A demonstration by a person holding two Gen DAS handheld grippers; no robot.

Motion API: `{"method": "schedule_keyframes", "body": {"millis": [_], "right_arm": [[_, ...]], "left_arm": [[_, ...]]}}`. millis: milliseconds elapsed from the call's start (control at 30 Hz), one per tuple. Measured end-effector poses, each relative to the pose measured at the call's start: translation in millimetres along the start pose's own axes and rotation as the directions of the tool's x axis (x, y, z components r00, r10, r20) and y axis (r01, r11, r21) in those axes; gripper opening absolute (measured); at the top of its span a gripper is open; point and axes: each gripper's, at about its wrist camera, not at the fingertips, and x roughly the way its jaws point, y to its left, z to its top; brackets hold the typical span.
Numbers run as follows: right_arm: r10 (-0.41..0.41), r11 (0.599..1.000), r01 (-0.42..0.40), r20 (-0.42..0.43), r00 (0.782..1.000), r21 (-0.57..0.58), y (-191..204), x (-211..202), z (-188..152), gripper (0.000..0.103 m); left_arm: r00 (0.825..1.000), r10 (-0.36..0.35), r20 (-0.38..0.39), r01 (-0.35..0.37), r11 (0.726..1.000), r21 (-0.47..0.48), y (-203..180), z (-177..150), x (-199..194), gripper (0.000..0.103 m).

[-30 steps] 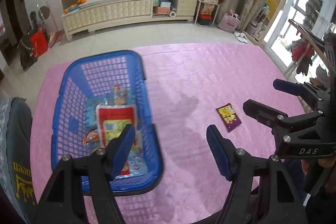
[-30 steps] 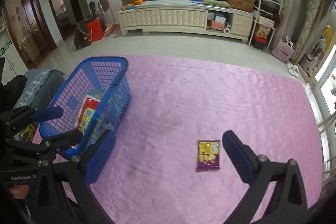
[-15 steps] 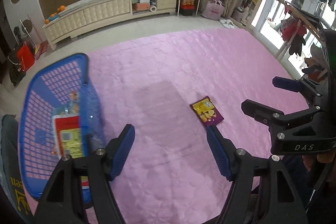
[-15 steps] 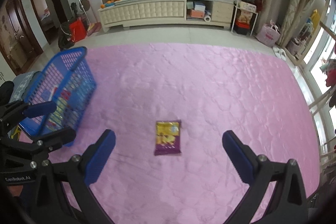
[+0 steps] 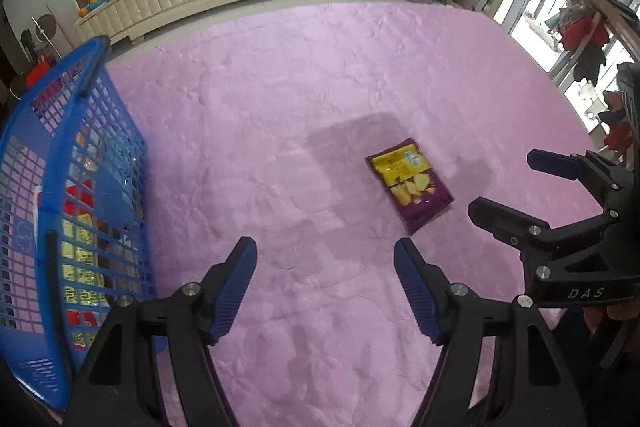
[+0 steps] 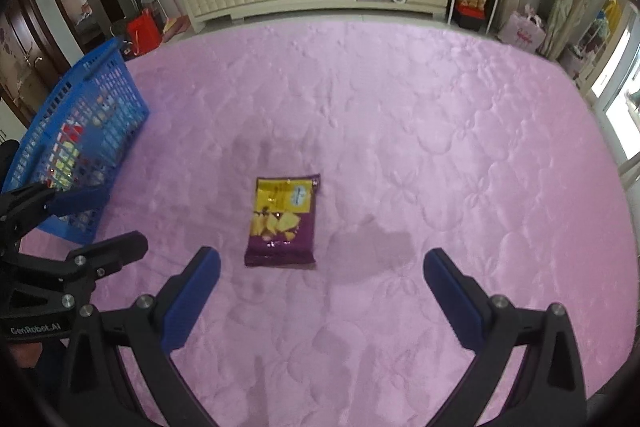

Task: Organize snacks
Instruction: 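Grasp the purple-and-yellow chip bag with the right tool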

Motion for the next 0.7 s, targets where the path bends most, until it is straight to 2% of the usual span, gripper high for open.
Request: {"method": "schedule_keyframes", "body": {"millis": [167, 300, 533, 700], "right_arm": [[0.015, 1.0, -0.016, -0.032, 0.999, -0.011, 1, 21, 0, 0.103], [0.026, 0.999, -0.028, -0.051, 0.998, -0.027, 7, 35, 4, 0.102], [0.015, 0.998, -0.021, -0.09, 0.996, -0.062, 14, 59, 15, 0.085], [0.022, 0.996, -0.029, -0.089, 0.996, -0.088, 20, 64, 19, 0.084]], "left_arm": [[1.0, -0.015, -0.024, 0.014, 0.999, -0.038, 13, 3, 16, 0.069], [1.0, 0.0, -0.028, -0.001, 0.999, -0.042, 18, 8, 24, 0.069], [0.999, 0.034, -0.037, -0.035, 0.999, -0.037, 23, 15, 41, 0.069], [0.998, 0.044, -0.045, -0.045, 0.999, -0.027, 33, 18, 55, 0.069]]}}
